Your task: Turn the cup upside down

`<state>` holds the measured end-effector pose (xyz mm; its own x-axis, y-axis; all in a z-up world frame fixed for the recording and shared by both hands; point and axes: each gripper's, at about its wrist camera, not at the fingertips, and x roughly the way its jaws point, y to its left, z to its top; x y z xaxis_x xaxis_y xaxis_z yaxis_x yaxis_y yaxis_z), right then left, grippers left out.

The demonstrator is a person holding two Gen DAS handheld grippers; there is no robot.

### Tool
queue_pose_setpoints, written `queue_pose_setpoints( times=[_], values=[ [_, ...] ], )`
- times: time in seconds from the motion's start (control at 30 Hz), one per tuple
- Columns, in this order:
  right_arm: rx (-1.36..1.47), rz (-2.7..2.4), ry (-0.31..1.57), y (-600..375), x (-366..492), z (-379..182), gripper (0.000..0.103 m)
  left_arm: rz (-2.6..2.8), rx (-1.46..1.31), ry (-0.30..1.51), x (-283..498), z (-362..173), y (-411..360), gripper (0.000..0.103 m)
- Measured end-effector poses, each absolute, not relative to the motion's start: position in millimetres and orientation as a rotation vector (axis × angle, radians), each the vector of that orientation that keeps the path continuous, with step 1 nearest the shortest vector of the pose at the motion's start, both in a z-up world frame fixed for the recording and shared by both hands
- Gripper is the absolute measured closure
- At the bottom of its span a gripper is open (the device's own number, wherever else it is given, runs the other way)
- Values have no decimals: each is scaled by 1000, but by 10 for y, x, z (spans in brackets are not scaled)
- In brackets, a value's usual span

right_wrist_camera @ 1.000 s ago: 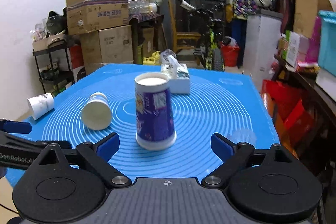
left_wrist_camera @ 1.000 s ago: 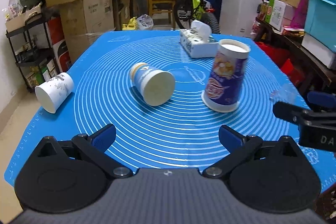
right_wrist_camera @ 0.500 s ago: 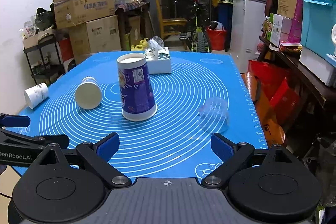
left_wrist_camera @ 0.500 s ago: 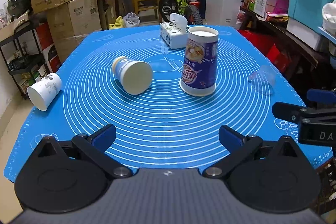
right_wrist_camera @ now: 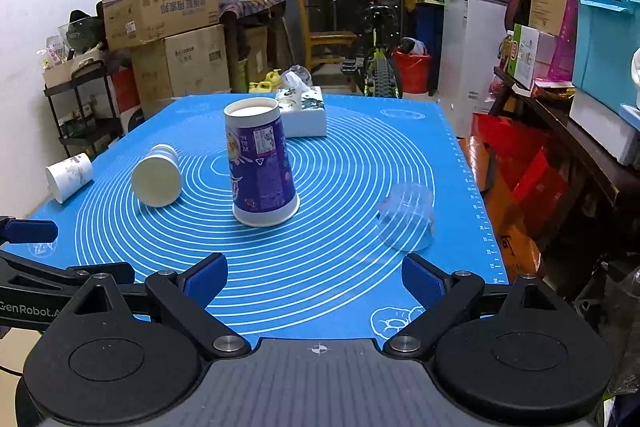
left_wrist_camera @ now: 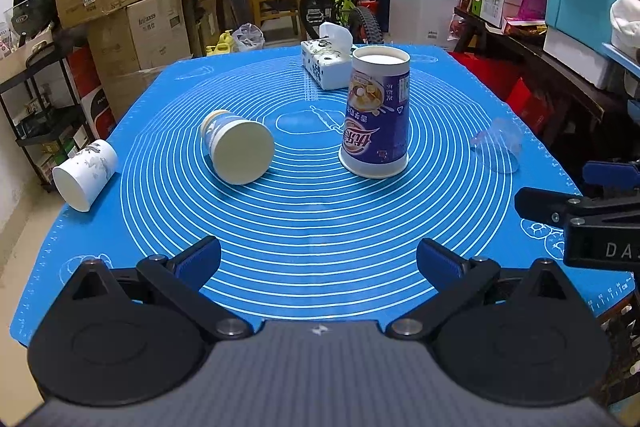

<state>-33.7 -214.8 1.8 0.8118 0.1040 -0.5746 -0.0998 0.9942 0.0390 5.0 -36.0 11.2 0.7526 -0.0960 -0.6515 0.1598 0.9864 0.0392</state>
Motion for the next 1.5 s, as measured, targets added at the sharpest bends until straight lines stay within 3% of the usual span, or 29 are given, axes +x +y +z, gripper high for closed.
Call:
queue_pose_setpoints(
  times=[1.5],
  values=[
    [18, 97, 645, -2183, -290, -36, 9, -139, 101, 706, 45, 107, -378, 0]
  ],
)
